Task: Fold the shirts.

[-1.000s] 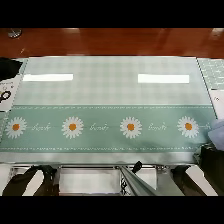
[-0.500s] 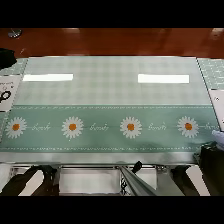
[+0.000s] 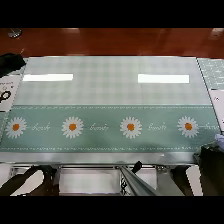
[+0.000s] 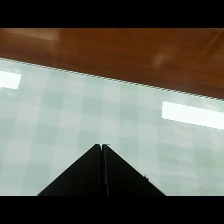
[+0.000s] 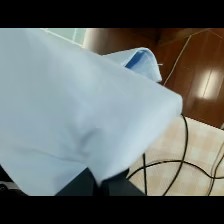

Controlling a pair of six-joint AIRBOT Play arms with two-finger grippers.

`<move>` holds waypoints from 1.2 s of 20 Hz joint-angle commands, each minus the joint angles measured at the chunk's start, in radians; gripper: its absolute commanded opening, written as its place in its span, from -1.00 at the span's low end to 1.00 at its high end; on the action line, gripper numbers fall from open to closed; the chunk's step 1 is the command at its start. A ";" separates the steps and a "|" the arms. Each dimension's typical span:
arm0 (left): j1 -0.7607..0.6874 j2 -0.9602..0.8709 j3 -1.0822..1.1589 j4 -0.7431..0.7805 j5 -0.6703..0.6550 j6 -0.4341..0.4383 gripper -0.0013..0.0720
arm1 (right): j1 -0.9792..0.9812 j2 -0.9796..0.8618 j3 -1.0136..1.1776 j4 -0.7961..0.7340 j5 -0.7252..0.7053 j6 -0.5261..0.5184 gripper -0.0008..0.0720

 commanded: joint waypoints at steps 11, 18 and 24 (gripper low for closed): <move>0.001 -0.024 0.001 0.003 0.110 0.003 -0.92 | 0.000 0.124 -0.353 -0.216 0.002 -0.008 -0.92; 0.002 -0.024 0.001 0.004 0.110 0.010 -0.92 | 0.000 0.124 -0.435 -0.255 0.004 -0.094 -0.92; 0.002 -0.024 0.001 0.004 0.110 0.010 -0.92 | -0.154 0.124 -0.541 -0.215 0.006 -0.137 -0.92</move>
